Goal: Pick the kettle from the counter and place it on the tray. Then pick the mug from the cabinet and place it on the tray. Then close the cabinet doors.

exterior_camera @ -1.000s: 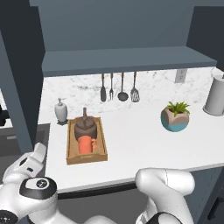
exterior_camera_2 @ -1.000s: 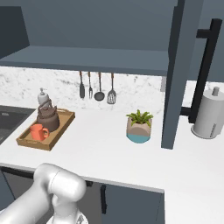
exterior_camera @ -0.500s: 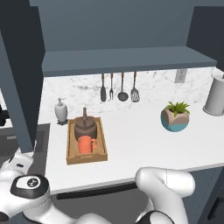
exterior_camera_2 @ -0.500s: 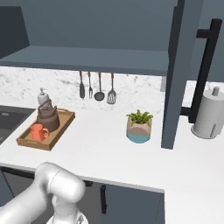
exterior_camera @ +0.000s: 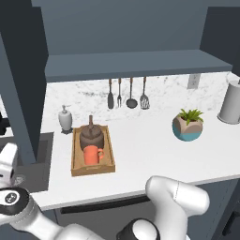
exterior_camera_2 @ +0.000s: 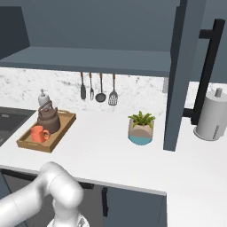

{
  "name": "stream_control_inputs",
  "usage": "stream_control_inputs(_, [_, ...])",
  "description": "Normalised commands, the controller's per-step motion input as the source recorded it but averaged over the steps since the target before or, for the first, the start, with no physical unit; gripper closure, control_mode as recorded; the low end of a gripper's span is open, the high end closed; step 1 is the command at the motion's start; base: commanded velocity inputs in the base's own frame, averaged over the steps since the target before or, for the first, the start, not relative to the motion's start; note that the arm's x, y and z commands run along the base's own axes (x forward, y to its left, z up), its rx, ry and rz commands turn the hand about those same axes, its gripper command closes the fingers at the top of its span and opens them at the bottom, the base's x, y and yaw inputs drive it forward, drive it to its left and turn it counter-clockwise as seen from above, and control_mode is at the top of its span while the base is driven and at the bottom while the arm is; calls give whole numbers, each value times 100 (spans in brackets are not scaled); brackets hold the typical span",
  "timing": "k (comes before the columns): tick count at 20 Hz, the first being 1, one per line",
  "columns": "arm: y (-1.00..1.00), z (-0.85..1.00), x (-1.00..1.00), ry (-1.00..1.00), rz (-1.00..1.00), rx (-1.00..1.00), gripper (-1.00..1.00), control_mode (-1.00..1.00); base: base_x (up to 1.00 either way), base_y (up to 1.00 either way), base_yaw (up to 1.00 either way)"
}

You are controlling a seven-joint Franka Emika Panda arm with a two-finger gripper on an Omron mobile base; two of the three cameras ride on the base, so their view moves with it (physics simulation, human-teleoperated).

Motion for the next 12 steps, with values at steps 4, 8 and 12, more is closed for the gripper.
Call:
stream_control_inputs(4, [29,-4,10,-24,-21,-28,100,-100,0,0,0])
stream_control_inputs(8, [32,8,0,-24,-16,-13,100,-100,0,0,0])
stream_control_inputs(12, [45,27,0,-26,-10,-4,100,-100,0,0,0])
